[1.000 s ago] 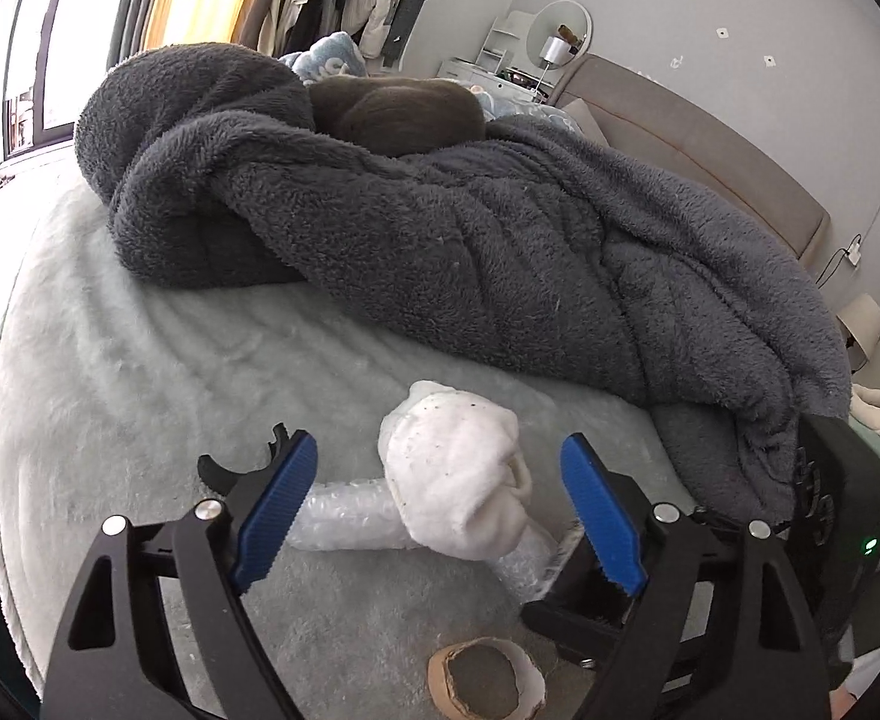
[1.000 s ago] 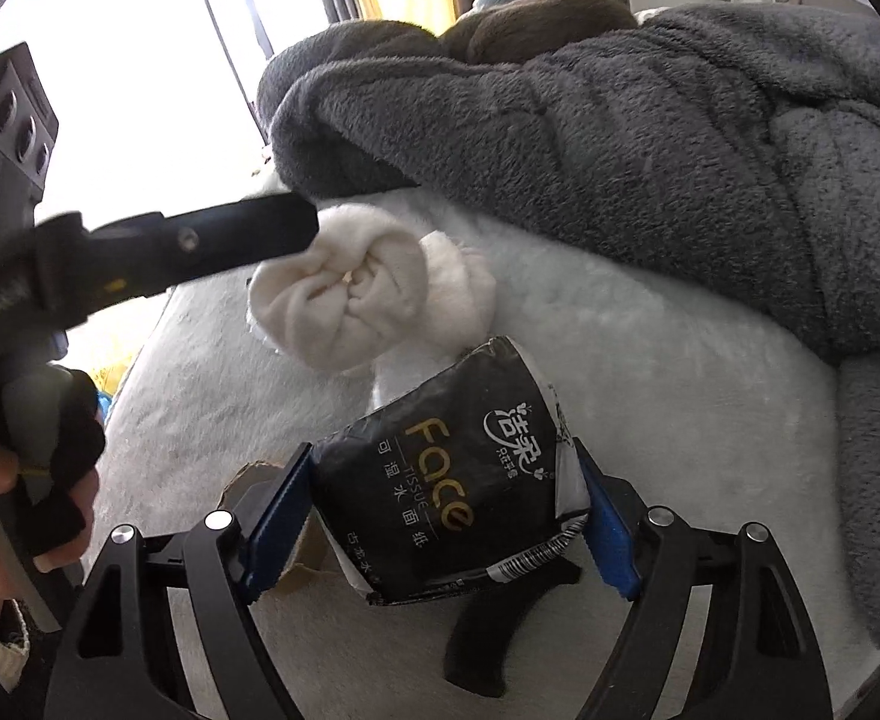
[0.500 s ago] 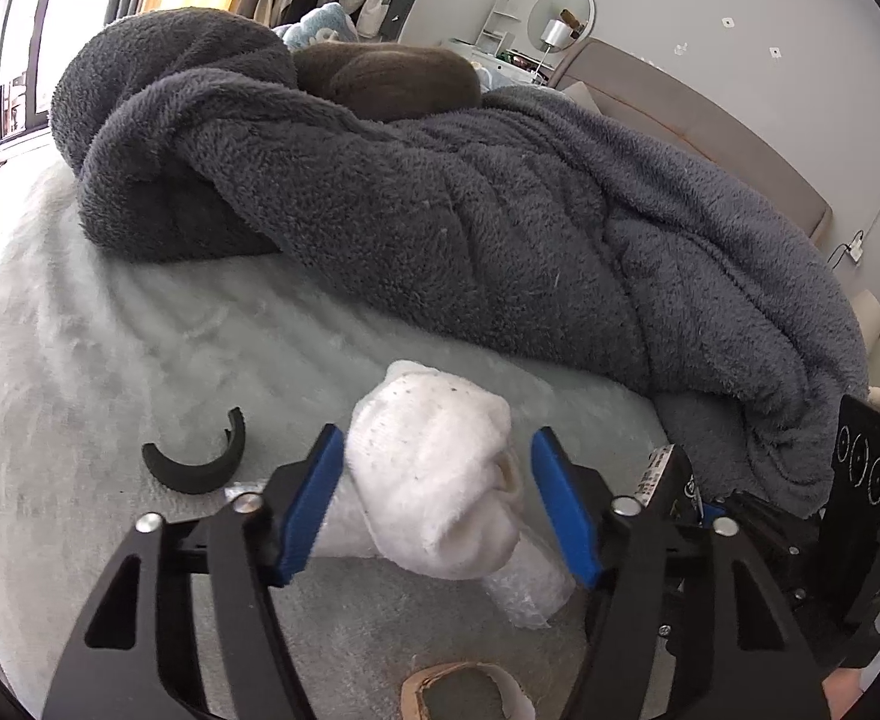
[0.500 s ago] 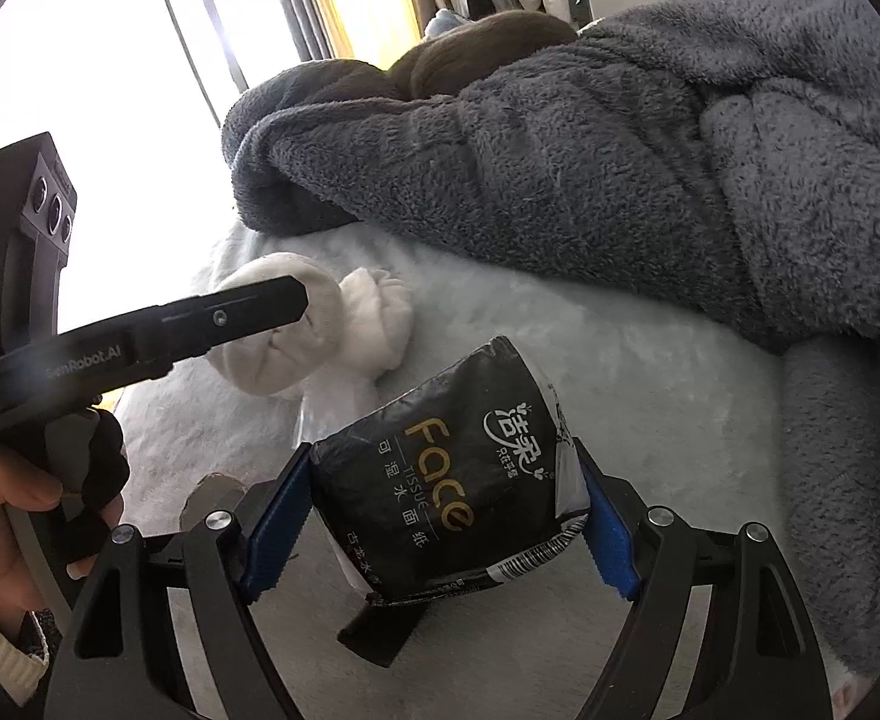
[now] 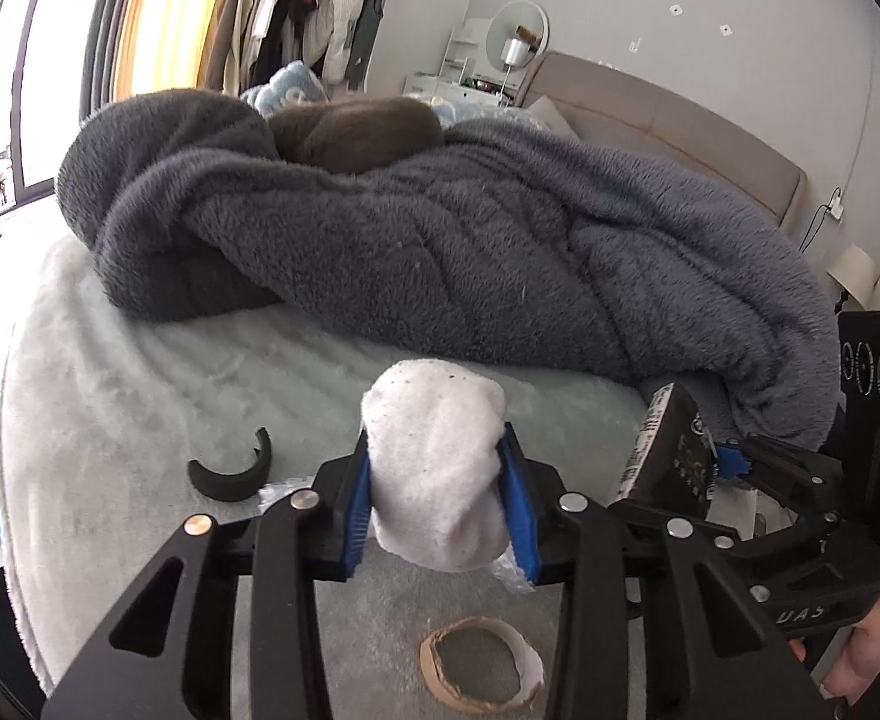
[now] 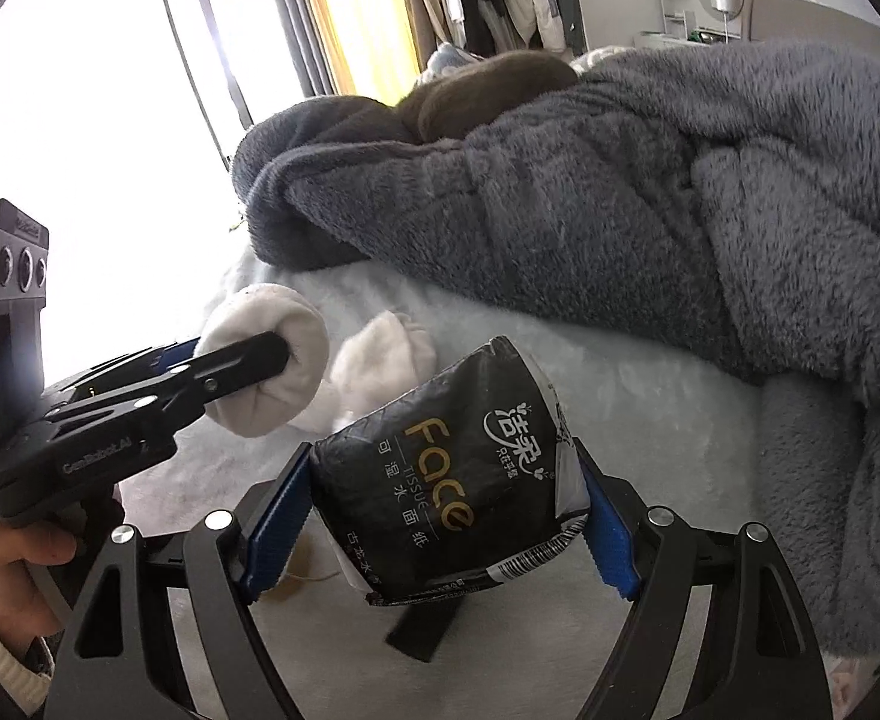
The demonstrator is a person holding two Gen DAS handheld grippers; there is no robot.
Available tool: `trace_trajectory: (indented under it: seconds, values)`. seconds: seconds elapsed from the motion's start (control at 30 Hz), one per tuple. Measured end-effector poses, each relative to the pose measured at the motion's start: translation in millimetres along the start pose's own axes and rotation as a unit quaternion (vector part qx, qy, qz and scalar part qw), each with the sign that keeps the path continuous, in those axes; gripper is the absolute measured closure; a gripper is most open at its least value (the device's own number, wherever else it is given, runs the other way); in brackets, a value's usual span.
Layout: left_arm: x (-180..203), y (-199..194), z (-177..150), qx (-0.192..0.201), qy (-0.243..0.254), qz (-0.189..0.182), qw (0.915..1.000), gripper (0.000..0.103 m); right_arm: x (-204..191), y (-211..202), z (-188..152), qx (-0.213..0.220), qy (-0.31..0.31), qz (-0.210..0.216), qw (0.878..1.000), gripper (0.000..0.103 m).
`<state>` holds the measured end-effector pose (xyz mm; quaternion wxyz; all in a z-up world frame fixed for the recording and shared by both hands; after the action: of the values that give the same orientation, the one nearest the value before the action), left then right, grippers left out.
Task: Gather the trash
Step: 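Close the left gripper on the white sock and lift it, then carry the sock and tissue pack over the black trash bin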
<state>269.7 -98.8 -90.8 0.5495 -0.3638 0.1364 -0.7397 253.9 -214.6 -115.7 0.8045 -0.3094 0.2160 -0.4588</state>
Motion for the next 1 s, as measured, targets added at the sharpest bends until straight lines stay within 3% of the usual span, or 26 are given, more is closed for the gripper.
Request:
trace_trajectory:
  seconds: [0.23,0.73,1.0]
  values:
    - [-7.4,-30.4,-7.9,0.013,0.025,0.024,0.9993,0.062,-17.7,-5.7,2.4,0.005,0.000,0.002,1.000,0.022]
    - [-63.6,-91.7,-19.4,0.031,0.039,0.088,0.9949,0.062,-86.9,-13.2,23.0,0.029,-0.022,0.020,0.999,0.021]
    - [-100.1,-114.8,-20.3,0.019,0.008,0.092,0.9956,0.062,-125.2,-9.7,38.5,0.041,-0.035,0.035,0.998,0.021]
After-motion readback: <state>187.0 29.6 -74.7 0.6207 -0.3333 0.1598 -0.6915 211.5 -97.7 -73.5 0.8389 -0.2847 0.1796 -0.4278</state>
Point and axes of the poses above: each gripper's, at about its wrist camera, not at the fingertips, and y roughly the way its jaws point, x to its right, z to its top, the point moved 9 cm from there along y, roughly the way its jaws point, and after that the axes turned 11 degrees about -y, right-handed, at the moved point
